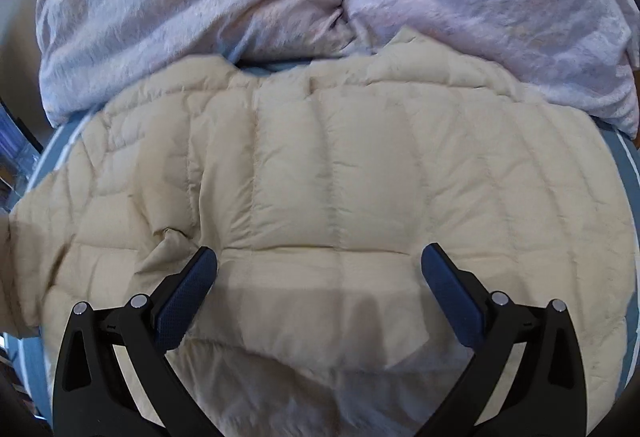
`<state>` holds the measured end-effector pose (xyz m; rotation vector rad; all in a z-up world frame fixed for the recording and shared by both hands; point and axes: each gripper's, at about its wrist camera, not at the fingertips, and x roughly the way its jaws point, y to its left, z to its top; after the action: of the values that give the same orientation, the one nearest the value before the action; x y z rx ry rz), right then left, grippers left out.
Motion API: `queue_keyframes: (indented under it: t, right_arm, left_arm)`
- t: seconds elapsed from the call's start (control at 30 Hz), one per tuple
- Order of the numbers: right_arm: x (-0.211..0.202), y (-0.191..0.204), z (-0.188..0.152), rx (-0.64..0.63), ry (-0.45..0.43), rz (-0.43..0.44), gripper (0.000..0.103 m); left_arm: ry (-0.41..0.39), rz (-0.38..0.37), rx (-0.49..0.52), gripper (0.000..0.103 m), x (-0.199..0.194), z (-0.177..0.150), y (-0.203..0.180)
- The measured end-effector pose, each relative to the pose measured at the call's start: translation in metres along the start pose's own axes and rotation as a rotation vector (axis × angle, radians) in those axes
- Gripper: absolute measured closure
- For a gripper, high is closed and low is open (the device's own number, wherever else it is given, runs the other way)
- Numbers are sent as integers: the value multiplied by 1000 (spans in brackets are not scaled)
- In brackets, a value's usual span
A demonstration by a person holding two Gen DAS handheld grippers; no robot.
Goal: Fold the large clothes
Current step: 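Lift the held sleeve over the jacket back and open the left tool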
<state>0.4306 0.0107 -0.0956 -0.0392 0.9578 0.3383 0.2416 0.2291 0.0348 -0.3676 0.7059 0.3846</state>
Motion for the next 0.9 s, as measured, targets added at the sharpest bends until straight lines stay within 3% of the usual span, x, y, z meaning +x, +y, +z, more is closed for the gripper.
queue_keyframes:
  t: [0.33, 0.67, 0.73, 0.8, 0.9]
  right_arm:
    - [-32, -76, -14, 101, -65, -81, 1]
    - [-38, -137, -25, 182, -70, -131, 1]
    - [-42, -140, -27, 184, -76, -122, 1]
    - [-48, -138, -29, 175, -89, -115, 1]
    - [-57, -133, -30, 159, -116, -93, 1]
  left_arm:
    - [117, -174, 165, 98, 63, -26, -139]
    - [204, -245, 250, 96, 92, -55, -219]
    - [196, -256, 255, 90, 88, -57, -221]
    - [175, -269, 250, 64, 80, -53, -218]
    - [113, -250, 237, 49, 62, -45, -204]
